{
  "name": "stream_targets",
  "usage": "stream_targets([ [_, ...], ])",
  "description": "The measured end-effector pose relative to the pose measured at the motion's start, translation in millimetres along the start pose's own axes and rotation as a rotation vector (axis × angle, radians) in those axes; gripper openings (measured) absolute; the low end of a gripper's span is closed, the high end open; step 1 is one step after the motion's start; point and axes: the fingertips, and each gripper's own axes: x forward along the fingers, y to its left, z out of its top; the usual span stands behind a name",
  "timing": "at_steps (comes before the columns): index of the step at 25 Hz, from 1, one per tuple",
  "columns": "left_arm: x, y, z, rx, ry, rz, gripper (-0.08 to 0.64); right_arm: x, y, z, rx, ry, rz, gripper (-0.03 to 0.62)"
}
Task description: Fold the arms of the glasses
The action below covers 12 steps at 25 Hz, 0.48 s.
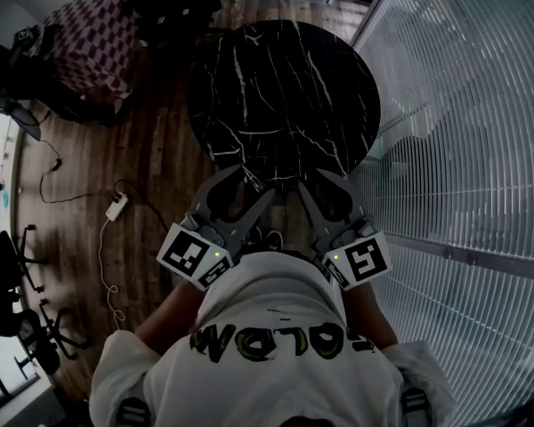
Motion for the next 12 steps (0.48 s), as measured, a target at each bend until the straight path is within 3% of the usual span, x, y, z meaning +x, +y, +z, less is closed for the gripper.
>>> stream_targets([
  [12,5.0,-5.9,-0.9,0.001,0.002,0.002,0.218,-6.2,-2.7,2.7,-0.013,-0.003,-0.003,0.086],
])
